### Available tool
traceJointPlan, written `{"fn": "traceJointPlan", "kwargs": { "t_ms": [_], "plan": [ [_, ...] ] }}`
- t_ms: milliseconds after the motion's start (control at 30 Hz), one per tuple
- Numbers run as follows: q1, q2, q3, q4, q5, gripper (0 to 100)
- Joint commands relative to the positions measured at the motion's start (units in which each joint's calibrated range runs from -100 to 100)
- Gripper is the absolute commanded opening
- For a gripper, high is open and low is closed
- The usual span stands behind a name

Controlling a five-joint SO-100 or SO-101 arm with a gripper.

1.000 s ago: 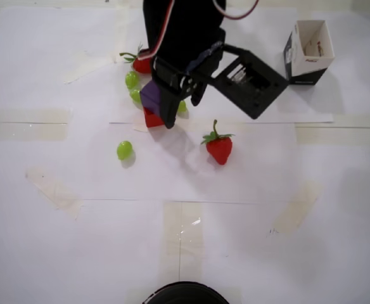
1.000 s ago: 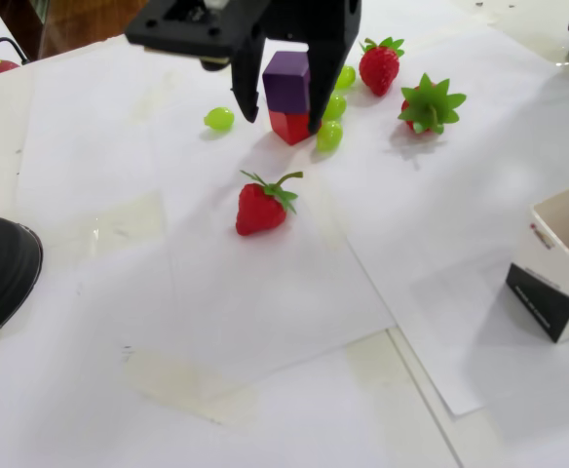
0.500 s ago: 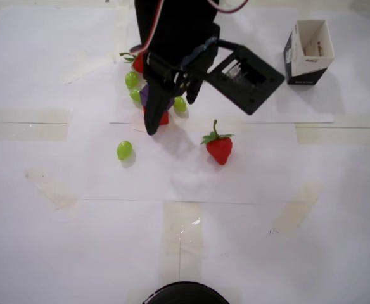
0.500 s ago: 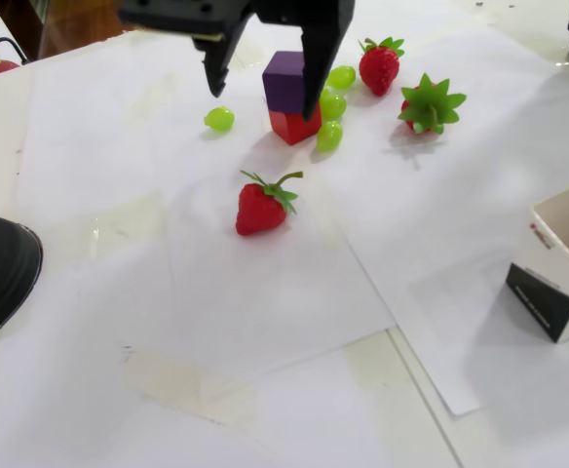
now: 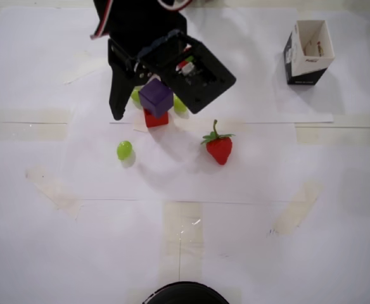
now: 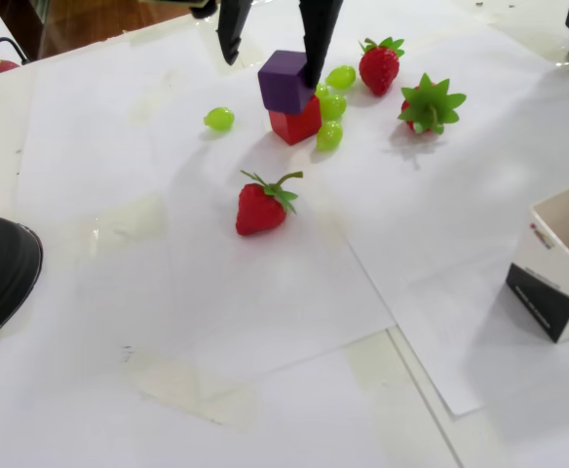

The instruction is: Put the purple cube on top of the red cube

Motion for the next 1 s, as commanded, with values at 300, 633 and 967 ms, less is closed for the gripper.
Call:
{"fn": "traceJointPlan", "kwargs": {
  "t_ms": [300,633,967],
  "plan": [
    [-0.61,-4.32,-0.17,-0.11,-1.07,28],
    [-0.75,-3.80,1.92,-0.93,-2.05,14],
    [0.35,-3.89,1.92,-1.50,-1.81,14]
  ]
}}
